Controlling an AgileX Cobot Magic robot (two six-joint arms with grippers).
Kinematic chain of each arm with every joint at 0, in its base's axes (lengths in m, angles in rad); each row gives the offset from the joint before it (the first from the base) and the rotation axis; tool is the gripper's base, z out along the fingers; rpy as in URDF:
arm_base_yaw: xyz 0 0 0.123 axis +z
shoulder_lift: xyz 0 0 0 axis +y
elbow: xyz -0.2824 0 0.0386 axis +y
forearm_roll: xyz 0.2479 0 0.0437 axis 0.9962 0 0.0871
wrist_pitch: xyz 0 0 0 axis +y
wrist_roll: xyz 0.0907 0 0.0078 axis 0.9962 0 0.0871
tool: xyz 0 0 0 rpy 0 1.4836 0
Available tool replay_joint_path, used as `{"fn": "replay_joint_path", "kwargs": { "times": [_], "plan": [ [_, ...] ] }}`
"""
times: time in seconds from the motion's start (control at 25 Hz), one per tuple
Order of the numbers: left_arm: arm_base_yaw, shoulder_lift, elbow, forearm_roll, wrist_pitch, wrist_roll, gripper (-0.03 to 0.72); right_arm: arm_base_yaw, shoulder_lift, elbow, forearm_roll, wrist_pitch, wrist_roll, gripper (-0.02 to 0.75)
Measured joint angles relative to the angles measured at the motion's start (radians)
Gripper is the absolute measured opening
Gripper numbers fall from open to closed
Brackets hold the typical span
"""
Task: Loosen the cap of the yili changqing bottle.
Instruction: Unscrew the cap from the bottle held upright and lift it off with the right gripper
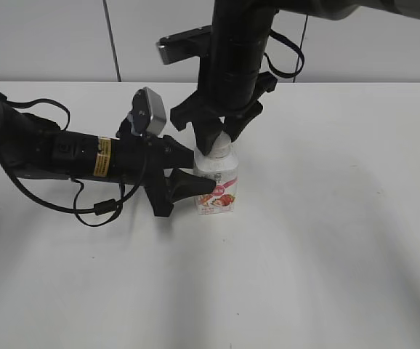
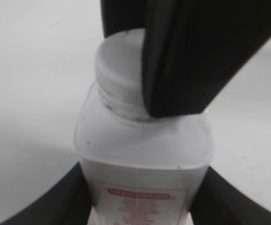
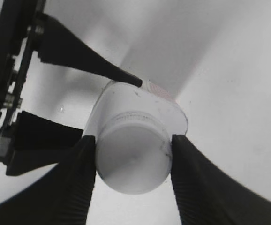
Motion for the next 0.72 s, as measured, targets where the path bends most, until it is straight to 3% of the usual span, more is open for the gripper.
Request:
{"fn": "replay_joint_path", "kwargs": {
  "times": [0.4, 0.72],
  "plan": [
    [0.0, 0.0, 0.0, 0.005, 0.0, 0.001, 0.374, 0.0, 0.0, -0.002, 0.004, 0.0, -0.905, 0.389],
    [0.0, 0.0, 0.0, 0.005, 0.0, 0.001, 0.373, 0.0, 0.0, -0.002, 0.004, -0.003, -1.026, 0.389]
  ]
}}
